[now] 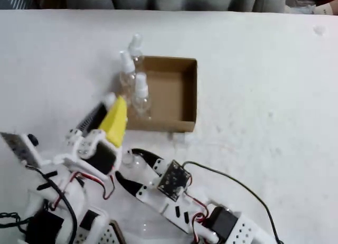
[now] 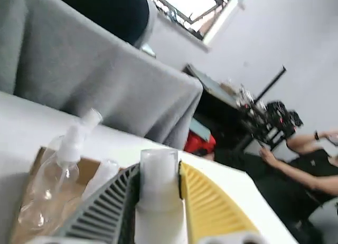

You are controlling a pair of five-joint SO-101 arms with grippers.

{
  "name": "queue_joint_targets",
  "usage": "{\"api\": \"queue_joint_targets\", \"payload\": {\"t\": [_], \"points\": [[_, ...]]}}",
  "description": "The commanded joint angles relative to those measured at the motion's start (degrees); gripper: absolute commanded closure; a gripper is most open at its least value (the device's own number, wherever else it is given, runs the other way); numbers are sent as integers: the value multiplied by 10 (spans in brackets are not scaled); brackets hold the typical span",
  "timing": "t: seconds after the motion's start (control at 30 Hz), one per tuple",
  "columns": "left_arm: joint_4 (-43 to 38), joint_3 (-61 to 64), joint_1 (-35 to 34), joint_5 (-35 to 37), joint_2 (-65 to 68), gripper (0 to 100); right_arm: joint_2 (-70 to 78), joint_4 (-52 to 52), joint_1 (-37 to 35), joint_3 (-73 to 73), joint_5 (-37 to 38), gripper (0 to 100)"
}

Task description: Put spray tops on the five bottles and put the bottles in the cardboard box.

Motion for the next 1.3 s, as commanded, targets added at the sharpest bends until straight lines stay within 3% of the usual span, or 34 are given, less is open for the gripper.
{"api": "queue_joint_targets", "payload": {"t": [0.0,0.17,0.47,0.67,1.27], "points": [[46,-4,43,-73,-7,977,-3,1,-2,5,-5,982],[90,-3,78,-93,-7,978,-3,0,-2,5,-5,982],[120,-2,78,-95,-8,978,-4,-2,-1,5,-5,982],[131,30,79,-161,-79,979,-4,-3,-1,3,-47,982],[134,40,102,-164,-86,979,-4,-12,22,1,-49,982]]}}
